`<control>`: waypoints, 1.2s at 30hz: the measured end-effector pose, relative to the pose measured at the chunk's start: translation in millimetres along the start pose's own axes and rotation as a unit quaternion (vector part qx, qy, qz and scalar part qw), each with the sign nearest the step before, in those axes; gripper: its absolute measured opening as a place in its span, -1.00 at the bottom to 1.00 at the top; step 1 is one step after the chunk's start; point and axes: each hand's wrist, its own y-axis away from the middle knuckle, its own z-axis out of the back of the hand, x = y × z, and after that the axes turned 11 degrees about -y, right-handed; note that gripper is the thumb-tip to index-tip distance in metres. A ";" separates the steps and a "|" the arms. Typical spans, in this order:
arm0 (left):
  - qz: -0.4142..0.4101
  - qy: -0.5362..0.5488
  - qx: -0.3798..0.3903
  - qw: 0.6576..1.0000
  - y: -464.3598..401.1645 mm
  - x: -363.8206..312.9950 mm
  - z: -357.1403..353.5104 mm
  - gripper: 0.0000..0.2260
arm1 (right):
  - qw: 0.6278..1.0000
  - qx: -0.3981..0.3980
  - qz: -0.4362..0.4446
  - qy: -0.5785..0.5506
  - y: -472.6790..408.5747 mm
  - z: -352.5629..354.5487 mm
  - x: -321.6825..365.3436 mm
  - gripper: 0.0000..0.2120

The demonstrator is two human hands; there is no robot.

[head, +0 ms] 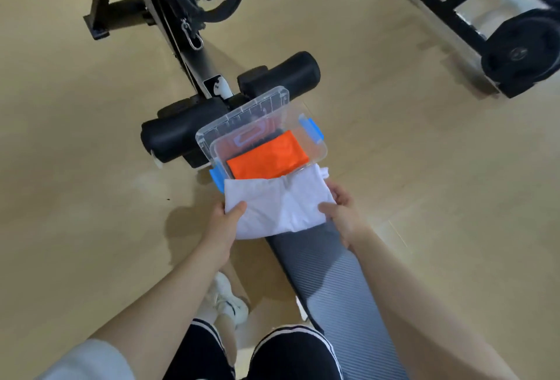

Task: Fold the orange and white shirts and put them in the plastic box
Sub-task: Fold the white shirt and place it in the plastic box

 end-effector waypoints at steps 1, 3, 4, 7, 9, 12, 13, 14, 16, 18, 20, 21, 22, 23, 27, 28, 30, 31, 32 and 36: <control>0.003 0.002 0.004 1.000 -11.9 -6.1 6.7 -0.83 | 0.999 -0.011 0.009 0.030 -10.2 -15.7 2.6 -0.57; 0.007 0.001 0.010 1.000 -33.5 -19.9 14.4 -0.85 | 0.993 -0.055 0.019 0.106 -31.7 -40.9 9.7 -0.60; 0.012 -0.001 0.011 1.000 -44.3 -25.3 16.6 -0.84 | 0.986 -0.079 0.029 0.145 -44.9 -49.9 12.4 -0.61; 0.030 -0.009 -0.003 1.000 -84.5 -31.8 8.4 -0.74 | 0.956 -0.118 0.067 0.261 -92.5 -64.2 13.7 -0.69; 0.027 -0.036 -0.018 0.999 -110.5 -32.8 -6.5 -0.75 | 0.938 -0.139 0.086 0.305 -125.3 -65.8 11.6 -0.72; 0.027 -0.069 -0.037 0.997 -146.8 -32.4 -27.2 -0.75 | 0.923 -0.168 0.102 0.331 -170.9 -64.5 9.7 -0.76; 0.037 -0.078 -0.045 0.995 -157.5 -32.6 -30.7 -0.73 | 0.916 -0.169 0.103 0.349 -185.0 -63.9 9.5 -0.75; 0.049 -0.087 -0.053 0.994 -166.7 -33.7 -33.7 -0.72 | 0.905 -0.168 0.098 0.379 -197.5 -63.9 10.8 -0.74; 0.060 -0.132 -0.068 0.987 -184.5 -32.6 -38.0 -0.67 | 0.864 -0.167 0.073 0.469 -217.3 -61.1 7.8 -0.66; 0.033 -0.226 -0.074 0.971 -196.4 -30.9 -42.7 -0.56 | 0.829 -0.159 0.053 0.534 -231.6 -58.1 -0.2 -0.54; -0.015 -0.340 -0.056 0.939 -201.6 -28.8 -48.2 -0.56 | 0.818 -0.107 0.066 0.561 -240.8 -58.1 -9.2 -0.52; -0.045 -0.399 -0.033 0.915 -205.0 -26.0 -51.1 -0.62 | 0.815 -0.059 0.072 0.572 -244.8 -58.9 -14.3 -0.53; -0.080 -0.456 -0.005 0.886 -209.9 -23.9 -53.8 -0.66 | 0.804 -0.001 0.062 0.591 -249.7 -58.7 -20.3 -0.52; -0.108 -0.509 0.027 0.854 -217.0 -20.5 -55.9 -0.67 | 0.785 0.060 0.032 0.615 -254.7 -59.0 -25.3 -0.50; -0.102 -0.673 0.126 0.722 -248.4 -6.0 -58.6 -0.46 | 0.702 0.170 -0.096 0.685 -276.7 -55.5 -42.6 -0.31; -0.082 -0.696 0.138 0.699 -255.2 -3.5 -57.6 -0.42 | 0.694 0.156 -0.104 0.695 -282.0 -54.9 -45.3 -0.31; -0.029 -0.706 0.152 0.691 -267.2 -5.6 -53.4 -0.39 | 0.725 0.104 -0.121 0.669 -286.8 -61.6 -37.8 -0.33; -0.007 -0.696 0.157 0.701 -271.6 -11.1 -50.5 -0.40 | 0.771 0.067 -0.120 0.621 -285.9 -68.7 -28.6 -0.37; -0.007 -0.680 0.165 0.715 -274.5 -20.7 -47.5 -0.45 | 0.825 0.031 -0.098 0.556 -282.9 -76.8 -17.9 -0.45; -0.153 -0.585 0.162 0.780 -261.7 -81.0 -21.5 -0.66 | 0.956 -0.030 -0.037 0.288 -258.9 -126.2 29.0 -0.83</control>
